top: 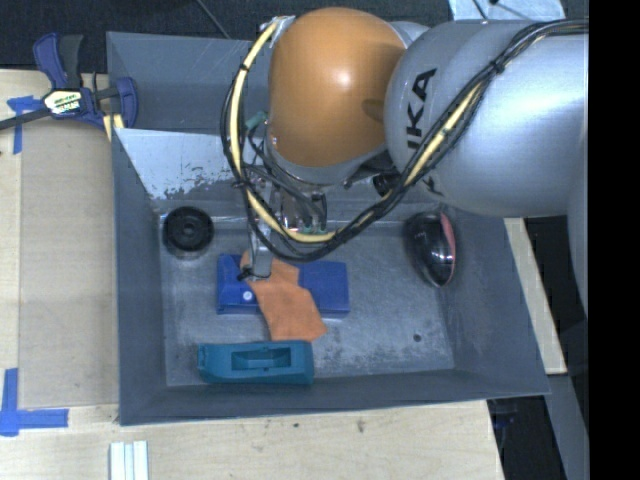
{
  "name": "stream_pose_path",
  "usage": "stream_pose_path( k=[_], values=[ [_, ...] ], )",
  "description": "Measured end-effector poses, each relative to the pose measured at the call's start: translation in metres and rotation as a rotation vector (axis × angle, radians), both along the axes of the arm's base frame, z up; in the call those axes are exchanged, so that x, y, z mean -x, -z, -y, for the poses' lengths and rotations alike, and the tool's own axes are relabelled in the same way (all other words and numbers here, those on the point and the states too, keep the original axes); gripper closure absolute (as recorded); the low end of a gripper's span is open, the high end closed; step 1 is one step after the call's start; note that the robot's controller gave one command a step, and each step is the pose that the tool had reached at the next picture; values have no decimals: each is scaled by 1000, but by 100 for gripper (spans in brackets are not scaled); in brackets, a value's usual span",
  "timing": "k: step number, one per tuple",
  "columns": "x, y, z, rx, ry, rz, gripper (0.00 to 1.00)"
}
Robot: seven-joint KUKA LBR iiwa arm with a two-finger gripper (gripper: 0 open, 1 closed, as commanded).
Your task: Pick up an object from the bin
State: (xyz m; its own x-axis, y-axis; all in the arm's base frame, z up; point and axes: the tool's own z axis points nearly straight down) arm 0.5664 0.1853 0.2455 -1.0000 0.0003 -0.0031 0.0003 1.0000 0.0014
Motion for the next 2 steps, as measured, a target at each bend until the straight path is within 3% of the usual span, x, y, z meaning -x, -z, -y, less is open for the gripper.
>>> stream_pose_path(
  k=[1, 2],
  values=[
    [-21, 62, -22, -1, 82, 4, 0],
    [-49, 85, -48, 1, -9, -1, 0]
  ],
)
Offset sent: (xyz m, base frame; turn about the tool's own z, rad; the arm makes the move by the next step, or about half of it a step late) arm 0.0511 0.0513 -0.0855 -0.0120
